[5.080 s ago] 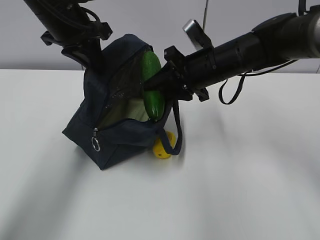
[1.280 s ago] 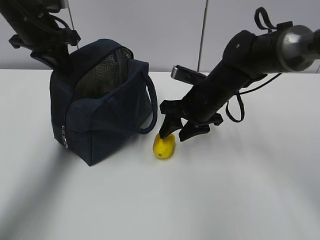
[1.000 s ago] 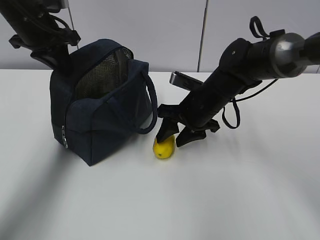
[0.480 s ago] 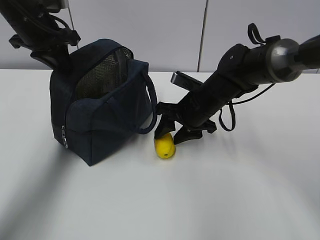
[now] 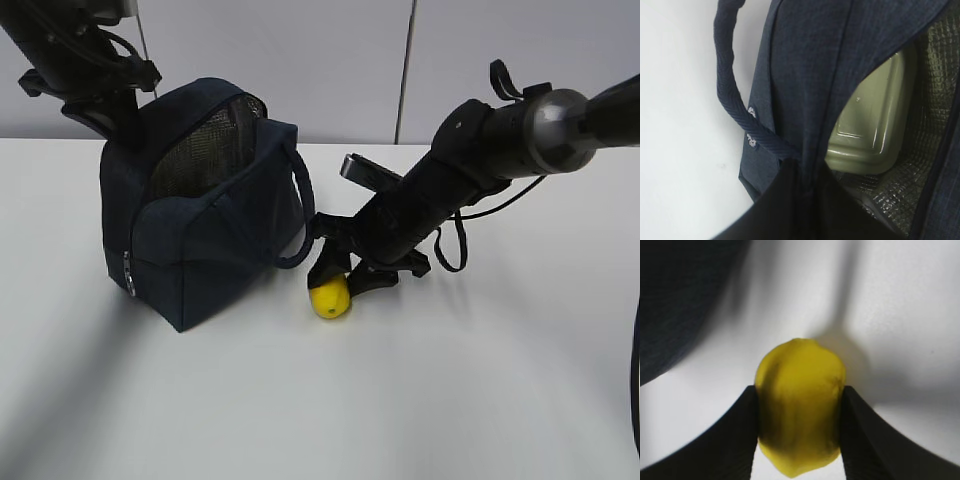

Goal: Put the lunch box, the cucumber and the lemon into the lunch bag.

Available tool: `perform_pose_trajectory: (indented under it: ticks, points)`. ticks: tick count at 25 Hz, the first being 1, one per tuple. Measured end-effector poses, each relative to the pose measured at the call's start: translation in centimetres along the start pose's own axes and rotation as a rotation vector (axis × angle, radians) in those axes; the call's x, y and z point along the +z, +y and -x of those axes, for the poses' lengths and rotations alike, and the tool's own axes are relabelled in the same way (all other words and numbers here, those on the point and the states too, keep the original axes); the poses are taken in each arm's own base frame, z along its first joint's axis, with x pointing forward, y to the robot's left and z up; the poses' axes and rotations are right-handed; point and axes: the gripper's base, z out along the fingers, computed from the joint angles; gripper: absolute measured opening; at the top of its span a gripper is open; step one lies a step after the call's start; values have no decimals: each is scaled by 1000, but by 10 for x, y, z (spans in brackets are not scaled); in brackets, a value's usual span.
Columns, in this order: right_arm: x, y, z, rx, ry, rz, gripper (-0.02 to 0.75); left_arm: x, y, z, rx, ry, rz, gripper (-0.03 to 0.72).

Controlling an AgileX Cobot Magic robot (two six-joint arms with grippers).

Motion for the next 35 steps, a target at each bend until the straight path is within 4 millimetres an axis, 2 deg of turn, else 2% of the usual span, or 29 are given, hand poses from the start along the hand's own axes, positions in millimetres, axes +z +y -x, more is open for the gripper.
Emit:
perform_pose_trajectory:
  ticks: [3,10,14,17,22,25,32,35]
  points:
    - [1,0,-1,-13,11,2,301,0,0,0,1,0,0,20]
    - [-9,-1,2,-80,77,-9,293,0,0,0,0,0,-1,20]
    - [-28,-6,15,-124,63,-95,291,0,0,0,-1,-1,-4,20]
    - [-56,-2,25,-156,-1,-146,290,0,-1,0,-1,-1,-6,20]
    - [-108,19,32,-199,-151,-142,288,0,-1,0,-1,-1,-6,20]
    - [-128,37,30,-235,-208,-71,288,0,-1,0,0,-1,-6,20]
    - [-136,69,31,-305,-291,224,286,0,-5,1,17,-10,-53,20]
    - [-127,79,29,-343,-302,255,285,0,-8,2,25,-18,-92,20]
